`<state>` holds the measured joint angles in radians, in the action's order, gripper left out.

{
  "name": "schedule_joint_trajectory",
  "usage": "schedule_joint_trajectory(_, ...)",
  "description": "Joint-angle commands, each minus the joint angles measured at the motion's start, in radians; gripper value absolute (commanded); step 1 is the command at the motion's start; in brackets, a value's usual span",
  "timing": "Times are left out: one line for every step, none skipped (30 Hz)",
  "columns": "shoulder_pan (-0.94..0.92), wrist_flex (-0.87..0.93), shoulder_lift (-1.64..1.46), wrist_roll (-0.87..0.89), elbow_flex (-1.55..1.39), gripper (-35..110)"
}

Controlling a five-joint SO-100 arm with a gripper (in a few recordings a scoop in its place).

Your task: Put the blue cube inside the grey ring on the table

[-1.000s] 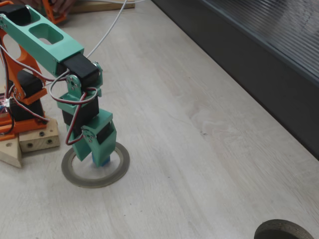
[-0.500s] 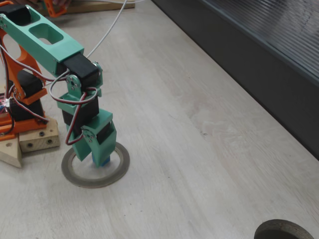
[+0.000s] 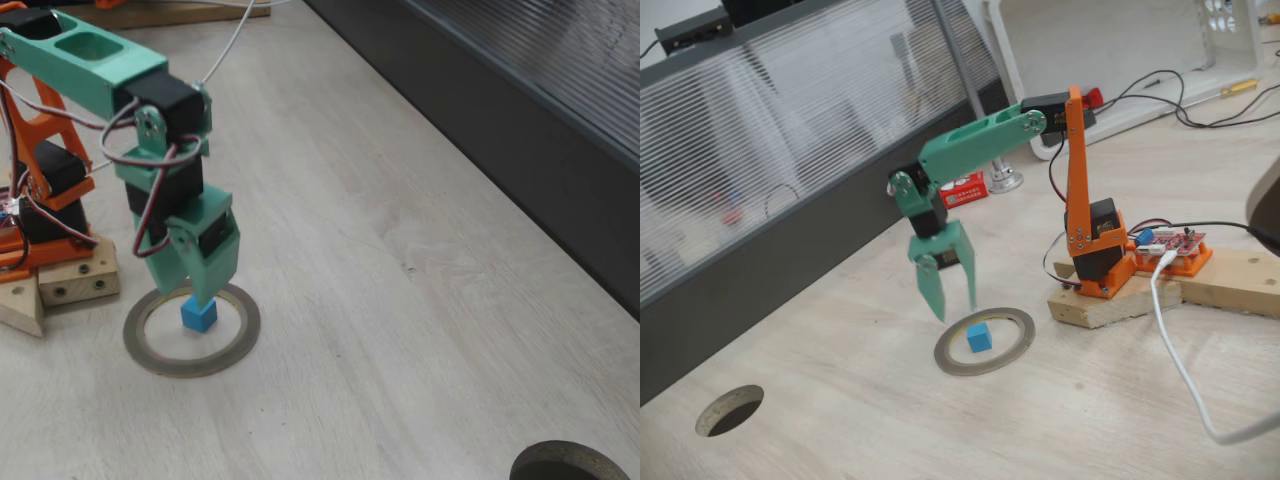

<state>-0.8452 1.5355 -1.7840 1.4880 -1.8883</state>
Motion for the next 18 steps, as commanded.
schedule_joint_trajectory(0.003, 0.083, -0.028, 0.000, 0.109, 31)
schedule_joint_trajectory(0.003, 0.097, -0.028, 0.000, 0.123, 31)
schedule_joint_trajectory(0.003, 0.109, -0.028, 0.000, 0.133, 31)
schedule_joint_trajectory(0.003, 0.121, -0.028, 0.000, 0.140, 31)
schedule_joint_trajectory(0.005, 0.133, -0.028, 0.000, 0.141, 31)
schedule_joint_trajectory(0.005, 0.144, -0.028, 0.000, 0.141, 31)
schedule_joint_trajectory(0.005, 0.152, -0.028, 0.000, 0.138, 31)
schedule_joint_trajectory(0.005, 0.158, -0.028, 0.003, 0.137, 31)
schedule_joint_trajectory(0.005, 0.160, -0.028, 0.003, 0.137, 31)
schedule_joint_trajectory(0.005, 0.161, -0.028, 0.005, 0.133, 31)
schedule_joint_trajectory(0.005, 0.161, -0.028, 0.005, 0.129, 31)
schedule_joint_trajectory(0.005, 0.161, -0.028, 0.005, 0.127, 31)
schedule_joint_trajectory(0.005, 0.161, -0.028, 0.005, 0.126, 31)
schedule_joint_trajectory(0.005, 0.161, -0.028, 0.005, 0.126, 31)
schedule_joint_trajectory(0.005, 0.161, -0.028, 0.003, 0.126, 31)
schedule_joint_trajectory(-0.002, 0.161, -0.028, 0.006, 0.126, 31)
schedule_joint_trajectory(-0.003, 0.161, -0.028, 0.006, 0.126, 31)
schedule_joint_trajectory(-0.003, 0.161, -0.028, 0.006, 0.126, 31)
